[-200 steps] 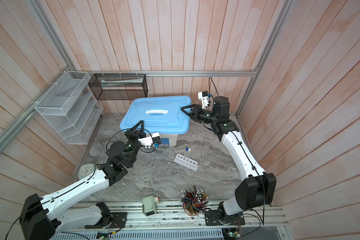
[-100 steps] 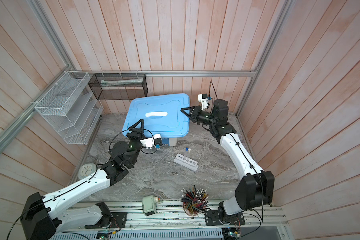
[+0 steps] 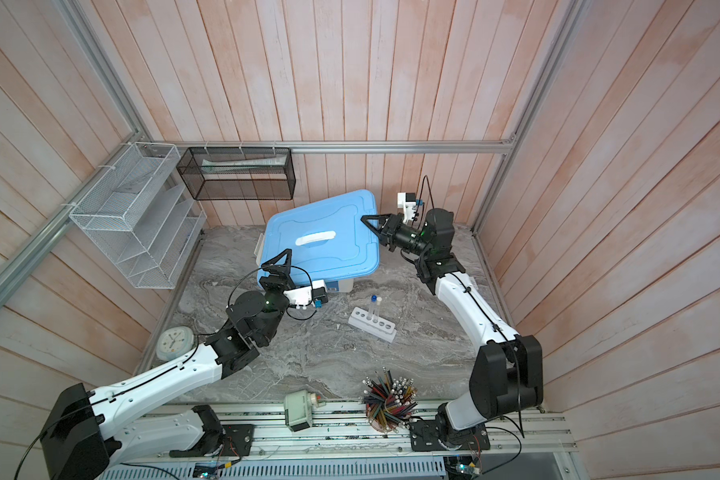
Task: Organize the chemistry lab equipment
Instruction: 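Lower the blue lid onto the white bin with both grippers, then press the lid down with the right gripper while the left gripper withdraws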
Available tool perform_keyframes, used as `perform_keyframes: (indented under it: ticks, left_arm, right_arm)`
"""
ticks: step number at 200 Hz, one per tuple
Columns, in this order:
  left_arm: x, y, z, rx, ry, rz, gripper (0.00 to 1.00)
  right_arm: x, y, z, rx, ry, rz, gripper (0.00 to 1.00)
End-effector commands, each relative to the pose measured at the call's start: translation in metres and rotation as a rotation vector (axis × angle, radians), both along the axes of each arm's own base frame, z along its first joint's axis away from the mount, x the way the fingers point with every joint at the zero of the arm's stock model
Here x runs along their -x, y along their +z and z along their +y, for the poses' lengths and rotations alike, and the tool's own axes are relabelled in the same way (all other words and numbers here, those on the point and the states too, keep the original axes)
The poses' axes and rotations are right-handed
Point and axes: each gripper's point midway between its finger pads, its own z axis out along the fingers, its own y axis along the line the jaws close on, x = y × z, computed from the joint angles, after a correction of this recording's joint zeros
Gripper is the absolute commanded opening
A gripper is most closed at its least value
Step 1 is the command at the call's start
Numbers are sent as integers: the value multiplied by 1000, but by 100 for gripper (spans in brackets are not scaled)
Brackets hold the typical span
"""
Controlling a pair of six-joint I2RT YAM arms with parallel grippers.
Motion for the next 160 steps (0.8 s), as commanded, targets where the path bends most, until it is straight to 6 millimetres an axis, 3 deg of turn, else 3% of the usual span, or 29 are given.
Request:
perform_keyframes:
  ticks: [1,96,160]
  left_arm:
    - [8,1,1,91,-17,25,99]
    - [9,-25,-6,116,-39,106,100]
    - [16,-40,3,170,-7,182,100]
  right_arm:
    - [-14,5,-2,-50,-39,-45,14]
    - [-28,-11,5,-155,-33,42,11]
    - [-48,-30,10,-174,-27,77,11]
